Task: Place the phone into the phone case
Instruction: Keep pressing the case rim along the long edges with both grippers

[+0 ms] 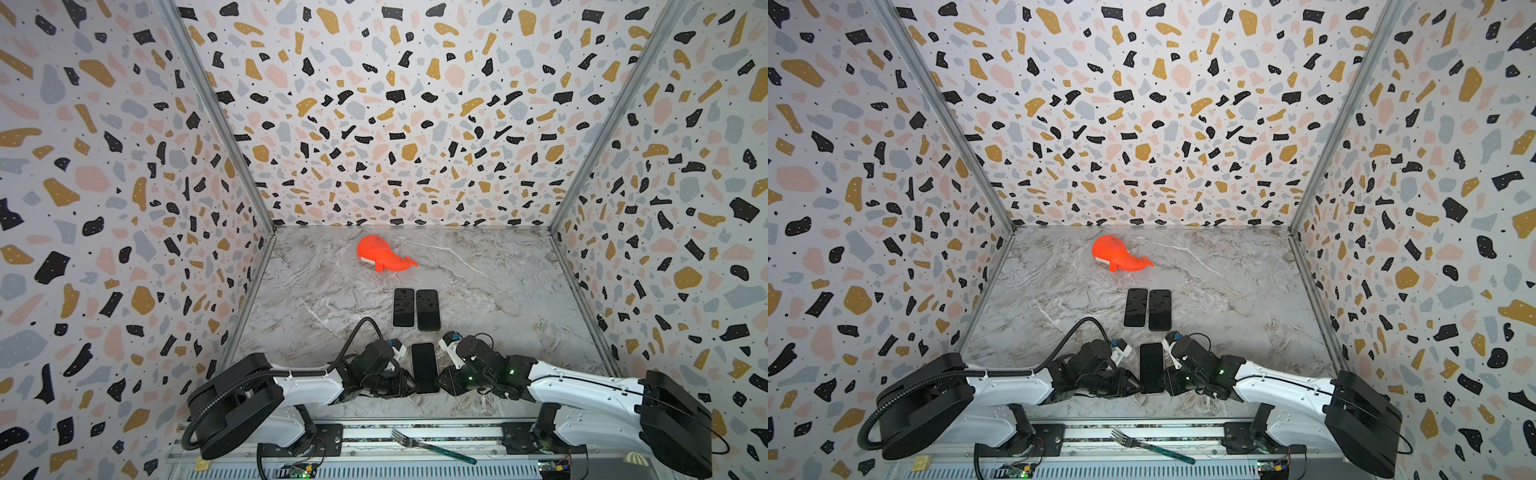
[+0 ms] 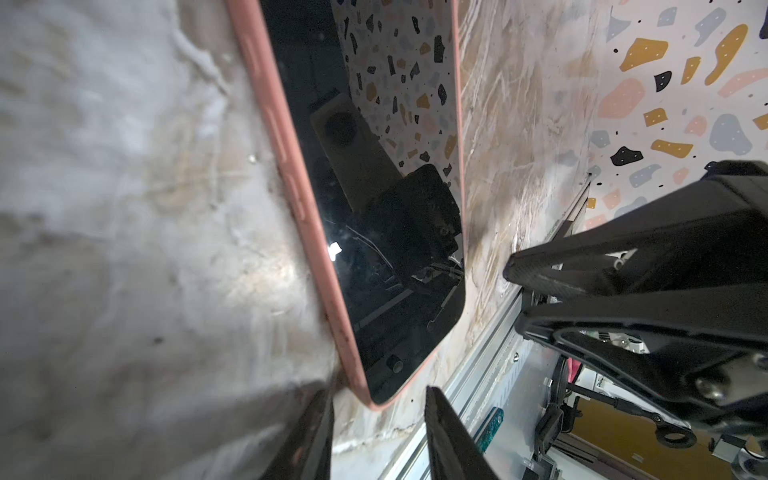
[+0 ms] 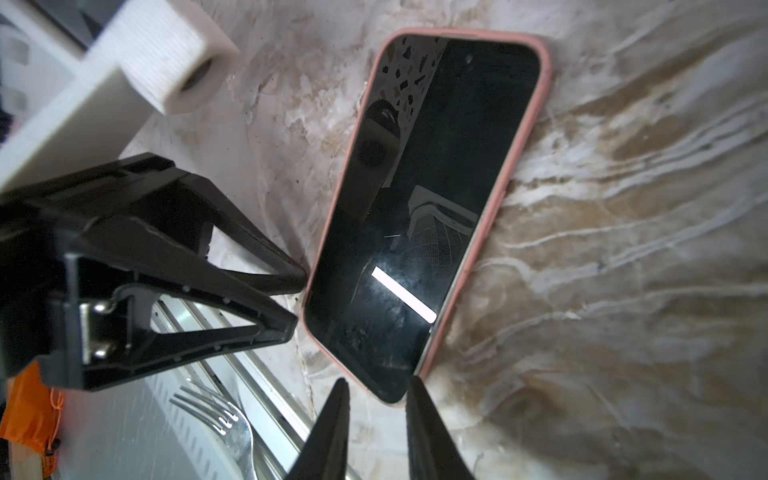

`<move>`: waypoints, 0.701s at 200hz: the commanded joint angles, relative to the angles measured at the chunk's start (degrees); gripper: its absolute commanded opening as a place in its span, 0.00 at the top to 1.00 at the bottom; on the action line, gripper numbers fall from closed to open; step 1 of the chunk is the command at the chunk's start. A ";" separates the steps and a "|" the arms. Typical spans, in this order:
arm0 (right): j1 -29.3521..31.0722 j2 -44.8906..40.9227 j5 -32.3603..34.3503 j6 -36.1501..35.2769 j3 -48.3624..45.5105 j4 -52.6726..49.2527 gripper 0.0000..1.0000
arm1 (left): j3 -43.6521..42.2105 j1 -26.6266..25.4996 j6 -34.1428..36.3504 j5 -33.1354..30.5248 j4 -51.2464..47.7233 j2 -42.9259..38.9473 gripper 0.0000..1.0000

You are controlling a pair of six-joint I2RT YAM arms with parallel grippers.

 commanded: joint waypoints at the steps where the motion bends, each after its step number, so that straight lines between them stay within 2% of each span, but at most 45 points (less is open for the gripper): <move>1: -0.14 1.74 -0.20 -0.80 1.86 -0.54 0.69 | 0.27 0.05 0.96 -0.93 -1.55 -0.64 0.60; 27: -0.22 3.02 -0.95 -0.74 1.79 -0.10 0.63 | 0.63 0.05 1.18 -0.70 -1.20 -0.19 0.60; 60: -0.19 4.39 -2.09 -0.45 1.43 1.51 0.61 | 0.81 0.03 1.36 -0.21 -0.21 1.39 0.60; 140: -0.14 7.07 -4.23 0.08 0.38 4.29 0.74 | 0.73 0.02 1.54 0.33 1.25 3.42 0.61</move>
